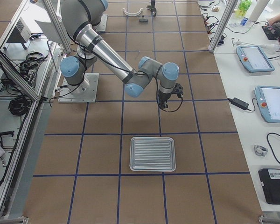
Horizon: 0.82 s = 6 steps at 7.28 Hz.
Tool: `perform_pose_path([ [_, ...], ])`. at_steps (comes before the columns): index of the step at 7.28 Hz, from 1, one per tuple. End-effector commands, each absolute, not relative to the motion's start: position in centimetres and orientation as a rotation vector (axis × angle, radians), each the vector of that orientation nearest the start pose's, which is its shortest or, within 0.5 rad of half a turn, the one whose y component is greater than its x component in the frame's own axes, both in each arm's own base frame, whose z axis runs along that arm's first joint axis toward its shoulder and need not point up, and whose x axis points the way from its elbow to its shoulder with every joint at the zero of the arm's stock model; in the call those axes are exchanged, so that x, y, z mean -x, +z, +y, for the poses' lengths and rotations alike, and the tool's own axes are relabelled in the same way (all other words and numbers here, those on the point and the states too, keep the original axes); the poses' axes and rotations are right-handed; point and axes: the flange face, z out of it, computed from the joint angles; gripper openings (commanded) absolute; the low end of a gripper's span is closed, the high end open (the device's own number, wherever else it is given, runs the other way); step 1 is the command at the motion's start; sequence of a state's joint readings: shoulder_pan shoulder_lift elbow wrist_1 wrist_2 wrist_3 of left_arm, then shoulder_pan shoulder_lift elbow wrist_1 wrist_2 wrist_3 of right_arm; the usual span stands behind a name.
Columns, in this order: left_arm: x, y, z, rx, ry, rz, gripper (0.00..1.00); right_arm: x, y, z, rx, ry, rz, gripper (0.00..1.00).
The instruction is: Place bearing gear from tray to pile
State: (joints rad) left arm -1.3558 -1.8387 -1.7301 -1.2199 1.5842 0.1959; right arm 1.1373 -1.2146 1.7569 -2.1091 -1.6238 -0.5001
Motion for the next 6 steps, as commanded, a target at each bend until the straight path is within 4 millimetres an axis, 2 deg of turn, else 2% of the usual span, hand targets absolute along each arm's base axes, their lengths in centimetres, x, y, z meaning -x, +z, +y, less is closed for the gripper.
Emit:
perform_pose_path([
  [1,6.4,32.7,-58.5,0.082,0.085,3.137,1.0,3.1,26.0,-59.5,-0.024,0.038,3.219,0.07],
  [3,10.4,37.4,-58.1,-0.026,-0.009,3.138,1.0,-6.5,25.9,-59.3,-0.15,0.012,3.219,0.07],
  [4,12.5,40.5,-57.2,-0.081,-0.019,3.14,1.0,-10.4,25.8,-58.7,-0.218,0.004,3.208,0.07],
  [5,13.2,44.3,-55.9,-0.096,-0.007,3.141,1.0,-13.8,25.3,-58.1,-0.248,0.009,3.202,0.07],
  [6,13.3,47.0,-54.7,-0.097,-0.024,3.144,1.0,-16.9,25.1,-57.4,-0.284,-0.002,3.196,0.07],
])
